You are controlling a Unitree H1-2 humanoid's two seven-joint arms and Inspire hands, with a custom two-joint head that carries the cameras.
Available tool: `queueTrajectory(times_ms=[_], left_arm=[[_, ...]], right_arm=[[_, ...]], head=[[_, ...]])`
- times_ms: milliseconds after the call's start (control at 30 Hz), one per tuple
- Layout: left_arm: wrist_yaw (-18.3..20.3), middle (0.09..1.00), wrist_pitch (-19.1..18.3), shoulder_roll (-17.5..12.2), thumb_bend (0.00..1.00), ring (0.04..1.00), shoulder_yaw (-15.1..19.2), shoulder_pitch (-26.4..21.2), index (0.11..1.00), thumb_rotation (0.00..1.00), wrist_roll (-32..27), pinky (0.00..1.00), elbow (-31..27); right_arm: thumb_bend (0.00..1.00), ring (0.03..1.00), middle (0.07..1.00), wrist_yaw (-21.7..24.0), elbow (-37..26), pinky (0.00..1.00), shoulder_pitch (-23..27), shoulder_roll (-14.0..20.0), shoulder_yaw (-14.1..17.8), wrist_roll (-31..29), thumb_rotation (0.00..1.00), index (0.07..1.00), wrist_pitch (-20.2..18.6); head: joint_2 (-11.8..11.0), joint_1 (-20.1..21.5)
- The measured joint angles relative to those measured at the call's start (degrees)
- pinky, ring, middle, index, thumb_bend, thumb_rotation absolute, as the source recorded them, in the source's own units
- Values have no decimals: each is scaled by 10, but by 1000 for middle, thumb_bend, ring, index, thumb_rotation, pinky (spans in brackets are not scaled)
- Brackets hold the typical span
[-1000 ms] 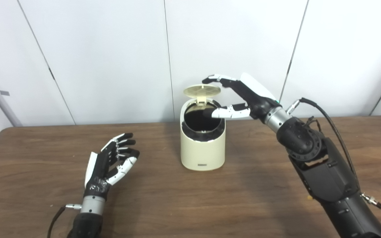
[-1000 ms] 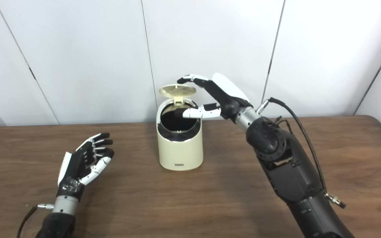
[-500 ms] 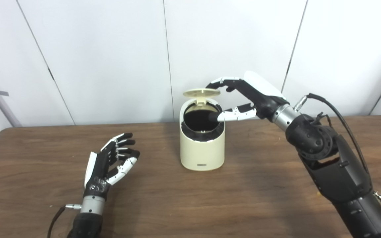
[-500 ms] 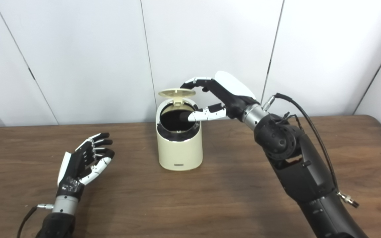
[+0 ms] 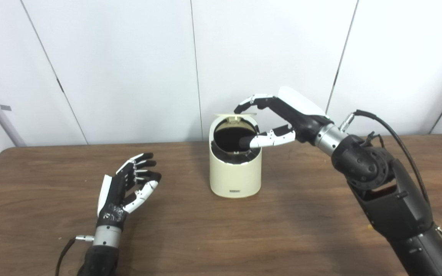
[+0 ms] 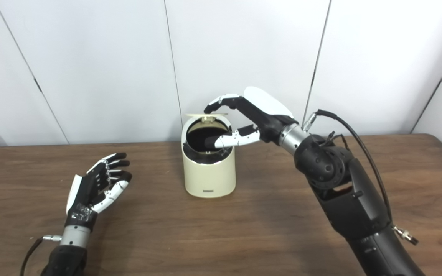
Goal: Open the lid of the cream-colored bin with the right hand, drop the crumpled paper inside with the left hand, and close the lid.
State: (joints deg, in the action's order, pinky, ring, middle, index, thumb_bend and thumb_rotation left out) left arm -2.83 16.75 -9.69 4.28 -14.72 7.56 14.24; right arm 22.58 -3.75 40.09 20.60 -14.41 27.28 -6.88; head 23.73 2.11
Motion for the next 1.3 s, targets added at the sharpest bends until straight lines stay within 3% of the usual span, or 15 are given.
queueTrajectory(times_ms=[533, 1300], left_arm=[[-11, 729, 0, 6, 590, 635, -2, -4, 783, 387, 11, 526, 0], [-11, 723, -18, 5, 613, 630, -2, -1, 778, 424, 17, 516, -17]], right_arm=[[656, 875, 765, 14, 3, 803, -16, 5, -18, 10, 593, 720, 10], [642, 880, 784, 20, 5, 801, -20, 12, -24, 15, 616, 689, 24]], head=[[9, -8], [29, -15]])
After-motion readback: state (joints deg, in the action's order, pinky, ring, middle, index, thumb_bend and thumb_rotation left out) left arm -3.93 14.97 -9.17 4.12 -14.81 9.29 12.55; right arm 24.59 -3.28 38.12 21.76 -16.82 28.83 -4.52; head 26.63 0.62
